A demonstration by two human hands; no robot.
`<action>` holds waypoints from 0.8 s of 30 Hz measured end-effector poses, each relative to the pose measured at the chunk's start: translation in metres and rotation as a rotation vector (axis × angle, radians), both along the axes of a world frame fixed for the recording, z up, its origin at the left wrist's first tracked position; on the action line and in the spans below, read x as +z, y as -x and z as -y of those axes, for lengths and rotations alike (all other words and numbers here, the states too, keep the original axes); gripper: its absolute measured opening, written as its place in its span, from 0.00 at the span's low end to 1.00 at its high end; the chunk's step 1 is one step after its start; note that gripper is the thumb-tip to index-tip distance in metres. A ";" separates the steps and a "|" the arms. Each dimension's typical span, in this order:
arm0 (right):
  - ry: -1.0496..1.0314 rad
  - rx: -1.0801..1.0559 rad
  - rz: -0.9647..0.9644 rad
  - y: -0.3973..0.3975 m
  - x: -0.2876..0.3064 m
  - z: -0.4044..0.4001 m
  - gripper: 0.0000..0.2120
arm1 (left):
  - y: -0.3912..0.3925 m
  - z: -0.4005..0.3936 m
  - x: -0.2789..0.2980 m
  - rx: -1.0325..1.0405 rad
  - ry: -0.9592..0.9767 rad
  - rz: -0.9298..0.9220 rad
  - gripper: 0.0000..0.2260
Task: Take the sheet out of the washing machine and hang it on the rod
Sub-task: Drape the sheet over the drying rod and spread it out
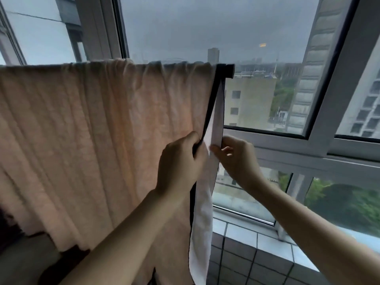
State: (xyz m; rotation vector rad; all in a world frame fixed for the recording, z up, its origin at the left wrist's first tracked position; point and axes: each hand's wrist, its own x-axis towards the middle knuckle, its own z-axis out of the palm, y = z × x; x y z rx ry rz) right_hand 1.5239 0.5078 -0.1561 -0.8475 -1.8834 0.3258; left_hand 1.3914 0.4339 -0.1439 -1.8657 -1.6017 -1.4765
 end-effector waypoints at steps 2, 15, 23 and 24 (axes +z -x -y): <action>0.026 -0.019 -0.002 0.003 -0.018 0.004 0.06 | 0.002 0.000 -0.016 0.031 0.030 0.010 0.09; 0.436 0.236 -0.137 0.026 -0.047 0.063 0.17 | 0.012 0.036 -0.128 0.062 0.242 0.130 0.15; 0.413 0.028 -0.135 0.063 -0.070 0.063 0.09 | 0.041 0.036 -0.164 0.159 0.346 -0.101 0.09; 0.400 0.010 -0.095 0.068 -0.073 0.064 0.12 | 0.049 0.036 -0.169 0.171 0.387 -0.099 0.11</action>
